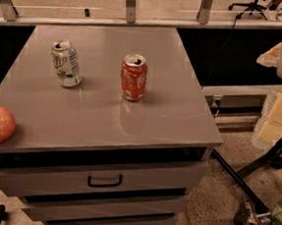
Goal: Knock coke can over
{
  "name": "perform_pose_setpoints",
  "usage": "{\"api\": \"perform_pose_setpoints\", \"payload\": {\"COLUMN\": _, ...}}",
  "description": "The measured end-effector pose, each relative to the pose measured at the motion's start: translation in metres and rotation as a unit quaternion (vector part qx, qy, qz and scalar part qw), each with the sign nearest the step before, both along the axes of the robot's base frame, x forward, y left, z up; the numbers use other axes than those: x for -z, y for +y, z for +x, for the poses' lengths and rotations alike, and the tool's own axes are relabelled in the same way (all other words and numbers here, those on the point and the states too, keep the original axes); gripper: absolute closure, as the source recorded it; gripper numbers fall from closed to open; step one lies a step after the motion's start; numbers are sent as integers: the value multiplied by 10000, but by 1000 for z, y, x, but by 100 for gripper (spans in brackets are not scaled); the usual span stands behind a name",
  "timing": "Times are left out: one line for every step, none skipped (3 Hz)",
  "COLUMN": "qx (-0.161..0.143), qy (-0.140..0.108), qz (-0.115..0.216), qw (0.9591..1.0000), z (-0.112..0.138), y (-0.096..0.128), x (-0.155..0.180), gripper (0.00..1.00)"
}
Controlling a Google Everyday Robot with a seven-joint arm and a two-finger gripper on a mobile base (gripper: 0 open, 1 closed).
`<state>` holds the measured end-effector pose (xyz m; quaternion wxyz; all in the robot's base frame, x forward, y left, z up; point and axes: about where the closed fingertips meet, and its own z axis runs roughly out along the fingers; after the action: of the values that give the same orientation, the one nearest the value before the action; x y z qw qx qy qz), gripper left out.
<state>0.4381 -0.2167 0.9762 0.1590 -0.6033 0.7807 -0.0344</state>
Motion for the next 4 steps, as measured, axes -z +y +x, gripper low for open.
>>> {"api": "perform_pose_setpoints", "payload": {"qx": 0, "qy": -1, "qz": 0, "qw": 10000, "z": 0, "y": 0, "x": 0, "gripper": 0}}
{"api": "perform_pose_setpoints", "payload": {"qx": -153, "qy": -94, "qz": 342, "qw": 9993, "z": 8, "y": 7, "x": 5, "gripper": 0}}
{"api": "perform_pose_setpoints", "payload": {"qx": -523, "qy": -271, "qz": 1015, "qw": 9931, "z": 28, "y": 26, "x": 20, "gripper": 0}}
{"api": "perform_pose_setpoints", "payload": {"qx": -950, "qy": -506, "qz": 1716, "qw": 9793, "z": 59, "y": 58, "x": 29, "gripper": 0}}
